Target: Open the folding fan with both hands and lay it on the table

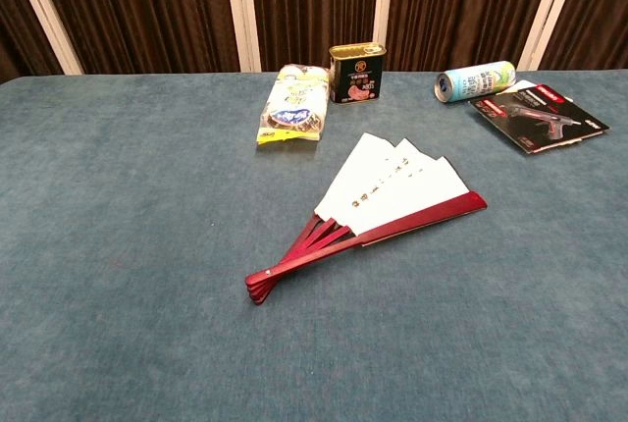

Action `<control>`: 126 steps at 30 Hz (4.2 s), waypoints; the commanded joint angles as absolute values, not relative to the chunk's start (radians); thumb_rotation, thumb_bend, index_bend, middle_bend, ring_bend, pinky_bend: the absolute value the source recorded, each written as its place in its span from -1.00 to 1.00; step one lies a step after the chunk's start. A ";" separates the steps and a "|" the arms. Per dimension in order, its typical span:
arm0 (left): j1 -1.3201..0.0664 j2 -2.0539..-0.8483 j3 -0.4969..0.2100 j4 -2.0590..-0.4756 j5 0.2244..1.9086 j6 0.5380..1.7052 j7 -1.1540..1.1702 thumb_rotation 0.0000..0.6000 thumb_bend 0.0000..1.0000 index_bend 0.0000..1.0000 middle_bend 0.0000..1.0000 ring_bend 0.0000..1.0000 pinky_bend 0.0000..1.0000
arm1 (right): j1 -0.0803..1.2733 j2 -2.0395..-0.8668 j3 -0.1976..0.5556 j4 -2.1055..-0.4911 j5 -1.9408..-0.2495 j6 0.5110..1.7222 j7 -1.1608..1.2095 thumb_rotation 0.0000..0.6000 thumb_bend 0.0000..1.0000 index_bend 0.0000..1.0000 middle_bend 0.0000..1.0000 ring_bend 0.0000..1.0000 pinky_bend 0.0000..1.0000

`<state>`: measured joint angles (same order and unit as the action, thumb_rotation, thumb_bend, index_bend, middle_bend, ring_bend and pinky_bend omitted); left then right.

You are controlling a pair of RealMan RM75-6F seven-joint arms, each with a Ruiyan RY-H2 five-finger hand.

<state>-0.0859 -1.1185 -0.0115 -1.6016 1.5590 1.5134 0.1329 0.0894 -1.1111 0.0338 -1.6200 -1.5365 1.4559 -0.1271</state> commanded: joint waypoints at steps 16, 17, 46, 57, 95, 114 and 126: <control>-0.084 -1.121 -0.020 -1.608 1.539 1.512 0.131 1.00 -1.00 -1.00 -1.00 -1.00 -1.00 | 0.102 -1.125 0.042 -1.616 -1.555 1.461 -0.109 1.00 -0.47 -1.00 -1.00 -1.00 -1.00; -0.084 -1.121 -0.021 -1.608 1.538 1.512 0.130 1.00 -1.00 -1.00 -1.00 -1.00 -1.00 | 0.107 -1.128 0.046 -1.611 -1.563 1.464 -0.102 1.00 -0.47 -1.00 -1.00 -1.00 -1.00; -0.088 -1.151 -0.038 -1.600 1.516 1.513 0.186 1.00 -1.00 -1.00 -1.00 -1.00 -1.00 | 0.517 -1.503 0.080 -1.149 -1.828 1.258 0.175 1.00 -0.47 -0.48 -0.83 -0.93 -1.00; -0.087 -1.151 -0.043 -1.596 1.502 1.509 0.180 1.00 -1.00 -1.00 -1.00 -1.00 -1.00 | 0.592 -1.742 0.078 -0.916 -1.815 1.247 0.250 1.00 -0.47 -0.43 -0.82 -0.92 -1.00; -0.093 -1.154 -0.053 -1.590 1.485 1.501 0.163 1.00 -1.00 -1.00 -1.00 -1.00 -1.00 | 0.666 -1.993 0.035 -0.610 -1.748 1.268 0.352 1.00 -0.47 -0.28 -0.79 -0.92 -1.00; -0.093 -1.156 -0.058 -1.584 1.477 1.501 0.159 1.00 -1.00 -1.00 -1.00 -1.00 -1.00 | 0.667 -2.049 0.013 -0.599 -1.724 1.268 0.337 1.00 -0.47 -0.18 -0.76 -0.92 -1.00; -0.094 -1.156 -0.058 -1.584 1.474 1.500 0.162 1.00 -1.00 -1.00 -1.00 -1.00 -1.00 | 0.677 -2.080 0.012 -0.575 -1.712 1.271 0.346 1.00 -0.48 -0.02 -0.72 -0.91 -1.00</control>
<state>-0.0938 -1.1563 -0.0585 -1.5843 1.4743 1.5004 0.1616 0.6765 -2.0792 0.0120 -0.5762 -1.7123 1.2717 0.3450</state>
